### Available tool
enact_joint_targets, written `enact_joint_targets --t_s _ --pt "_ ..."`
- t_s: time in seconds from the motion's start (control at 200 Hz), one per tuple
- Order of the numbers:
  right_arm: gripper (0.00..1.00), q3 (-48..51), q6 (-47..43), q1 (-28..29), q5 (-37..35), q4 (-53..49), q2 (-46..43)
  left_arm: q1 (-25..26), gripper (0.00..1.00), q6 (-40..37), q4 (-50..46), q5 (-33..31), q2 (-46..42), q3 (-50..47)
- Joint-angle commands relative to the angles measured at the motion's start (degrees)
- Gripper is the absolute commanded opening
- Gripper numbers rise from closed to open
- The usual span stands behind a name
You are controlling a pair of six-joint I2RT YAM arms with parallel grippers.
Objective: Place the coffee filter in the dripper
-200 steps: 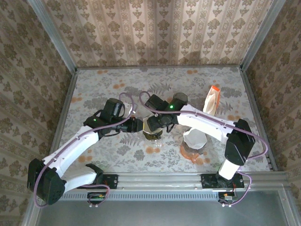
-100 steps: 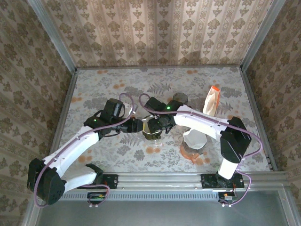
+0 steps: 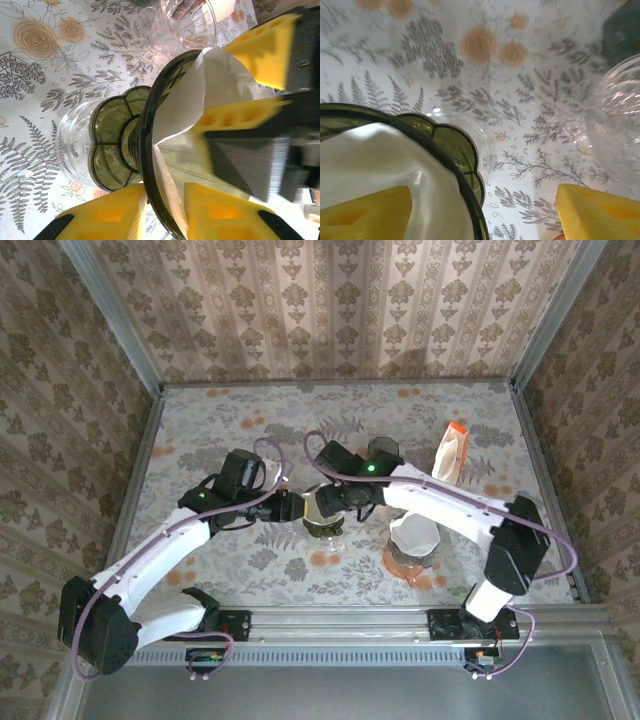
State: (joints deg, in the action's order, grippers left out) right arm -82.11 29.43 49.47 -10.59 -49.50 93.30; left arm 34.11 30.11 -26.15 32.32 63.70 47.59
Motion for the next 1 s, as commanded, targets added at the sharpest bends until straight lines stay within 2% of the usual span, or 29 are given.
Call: enact_joint_targets --t_s 0.0,0.265,0.355,0.445,0.66,0.845,0.995 --pt "0.78 -0.2 1.8 -0.3 -4.4 -1.8 -6.2 0.3 0.27 0.6 0.3 0.4 0.6 -0.6" --pt "0.72 8.5 -1.3 1.6 -2.2 4.4 -19.7 0.3 0.3 1.5 1.1 0.2 0.5 -0.6" --pt "0.69 11.3 -2.5 3.8 1.3 5.9 -23.1 0.3 0.3 1.7 1.4 0.1 0.5 -0.6" --pt "0.67 13.7 -2.4 7.6 1.3 5.8 -25.1 0.3 0.3 1.8 1.5 0.0 0.6 -0.7" --pt "0.67 18.8 0.5 17.3 -4.5 5.8 -24.9 0.3 0.39 2.5 2.2 -0.2 -0.6 -0.9" --pt "0.67 21.5 2.0 20.8 -7.5 8.2 -22.9 0.3 0.47 3.3 2.6 -0.2 -2.7 0.5" --pt "0.68 24.0 3.4 22.1 -9.0 10.1 -22.4 0.3 0.61 4.1 2.9 -0.6 -5.9 1.5"
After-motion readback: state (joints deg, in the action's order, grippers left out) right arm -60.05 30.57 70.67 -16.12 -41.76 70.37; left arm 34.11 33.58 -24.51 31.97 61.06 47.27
